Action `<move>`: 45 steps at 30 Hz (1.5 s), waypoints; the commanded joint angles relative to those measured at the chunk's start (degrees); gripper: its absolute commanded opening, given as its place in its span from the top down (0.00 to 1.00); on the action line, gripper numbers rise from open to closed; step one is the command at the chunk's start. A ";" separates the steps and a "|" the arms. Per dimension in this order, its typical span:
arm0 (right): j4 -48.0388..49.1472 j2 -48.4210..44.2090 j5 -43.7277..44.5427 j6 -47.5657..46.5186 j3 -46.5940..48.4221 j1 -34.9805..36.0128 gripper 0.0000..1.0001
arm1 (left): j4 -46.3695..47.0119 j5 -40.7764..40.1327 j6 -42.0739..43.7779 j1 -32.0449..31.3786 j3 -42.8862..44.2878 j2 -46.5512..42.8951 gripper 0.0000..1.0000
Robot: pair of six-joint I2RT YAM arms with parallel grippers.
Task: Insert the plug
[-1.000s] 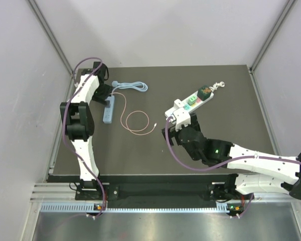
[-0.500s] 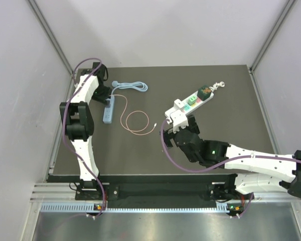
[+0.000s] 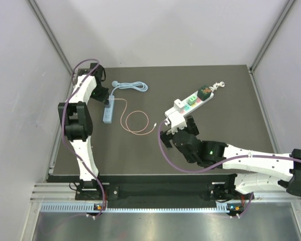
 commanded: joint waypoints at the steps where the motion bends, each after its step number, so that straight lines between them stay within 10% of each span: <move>1: 0.90 0.09 1.86 -0.61 2.88 1.00 0.00 | 1.66 -1.58 0.56 2.03 -3.08 1.91 1.00; 36: 1.61 2.55 4.50 -2.54 3.32 1.44 0.00 | 3.61 -0.09 5.92 2.74 1.21 15.53 0.99; 45: -0.15 1.23 4.42 -0.70 4.56 2.41 0.00 | 1.76 0.62 8.99 2.56 5.26 10.18 0.60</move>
